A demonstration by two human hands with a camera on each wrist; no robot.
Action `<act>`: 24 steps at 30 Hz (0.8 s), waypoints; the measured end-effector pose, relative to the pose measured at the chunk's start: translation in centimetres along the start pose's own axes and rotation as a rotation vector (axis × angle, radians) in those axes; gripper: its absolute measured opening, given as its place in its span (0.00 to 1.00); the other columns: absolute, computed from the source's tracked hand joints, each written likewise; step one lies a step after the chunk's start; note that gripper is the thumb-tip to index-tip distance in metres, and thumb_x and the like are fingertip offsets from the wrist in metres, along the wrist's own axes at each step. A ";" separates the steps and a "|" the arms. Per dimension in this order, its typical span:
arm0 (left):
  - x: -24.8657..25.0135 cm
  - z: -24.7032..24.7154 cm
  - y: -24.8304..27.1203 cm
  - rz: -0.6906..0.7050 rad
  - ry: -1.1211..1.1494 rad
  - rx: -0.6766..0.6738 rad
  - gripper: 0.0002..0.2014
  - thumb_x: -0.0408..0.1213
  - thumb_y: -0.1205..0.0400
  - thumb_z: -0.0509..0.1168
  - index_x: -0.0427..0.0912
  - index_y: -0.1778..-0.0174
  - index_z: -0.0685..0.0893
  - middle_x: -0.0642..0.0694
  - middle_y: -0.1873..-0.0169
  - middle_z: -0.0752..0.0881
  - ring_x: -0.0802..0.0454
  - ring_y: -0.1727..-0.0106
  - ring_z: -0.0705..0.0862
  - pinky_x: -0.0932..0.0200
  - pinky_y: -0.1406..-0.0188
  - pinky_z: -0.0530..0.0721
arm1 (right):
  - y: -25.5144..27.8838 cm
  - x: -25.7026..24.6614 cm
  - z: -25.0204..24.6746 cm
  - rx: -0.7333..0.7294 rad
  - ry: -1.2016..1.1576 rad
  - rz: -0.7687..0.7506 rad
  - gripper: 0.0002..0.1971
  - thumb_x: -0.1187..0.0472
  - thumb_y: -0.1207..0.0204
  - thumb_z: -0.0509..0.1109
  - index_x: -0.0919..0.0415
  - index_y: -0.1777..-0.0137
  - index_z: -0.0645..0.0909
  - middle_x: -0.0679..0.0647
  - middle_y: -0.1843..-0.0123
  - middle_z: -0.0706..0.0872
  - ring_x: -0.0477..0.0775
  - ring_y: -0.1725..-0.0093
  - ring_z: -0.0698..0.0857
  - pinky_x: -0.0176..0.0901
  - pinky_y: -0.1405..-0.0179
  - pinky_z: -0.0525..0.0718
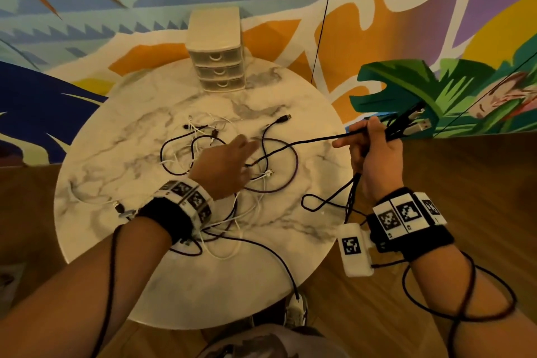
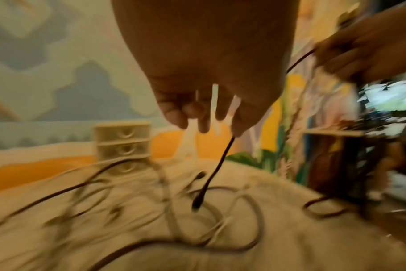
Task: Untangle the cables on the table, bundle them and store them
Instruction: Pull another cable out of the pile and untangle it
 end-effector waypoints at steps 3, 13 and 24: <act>7.6 -3.5 -1.3 0.121 0.233 0.055 0.29 0.54 0.19 0.61 0.54 0.23 0.63 0.47 0.38 0.78 0.45 0.49 0.82 0.54 0.57 0.80 | 0.7 -0.1 0.4 -0.058 0.031 -0.011 0.22 0.54 0.12 0.50 0.62 0.62 0.78 0.59 0.72 0.89 0.48 0.85 0.61 0.35 0.85 0.57; 16.7 -12.8 -7.3 0.210 0.760 0.348 0.19 0.45 0.13 0.53 0.49 0.72 0.73 0.53 0.77 0.75 0.60 0.74 0.74 0.58 0.68 0.72 | 1.8 -3.3 -9.5 0.042 0.307 -0.106 0.27 0.53 0.15 0.58 0.74 0.68 0.82 0.50 0.82 0.81 0.43 0.83 0.75 0.30 0.79 0.71; 24.3 -5.3 -7.2 0.344 0.715 0.127 0.22 0.44 0.13 0.53 0.36 0.72 0.72 0.47 0.79 0.70 0.56 0.75 0.69 0.55 0.71 0.64 | 4.9 -2.5 -25.4 0.361 0.463 -0.025 0.17 0.52 0.15 0.59 0.55 0.65 0.77 0.53 0.71 0.84 0.49 0.79 0.76 0.36 0.75 0.77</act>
Point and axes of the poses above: each hand's wrist, its own y-axis away from the middle knuckle, its own z-axis out of the palm, x = y × z, the point moved 9 cm from there along -y, towards the middle knuckle
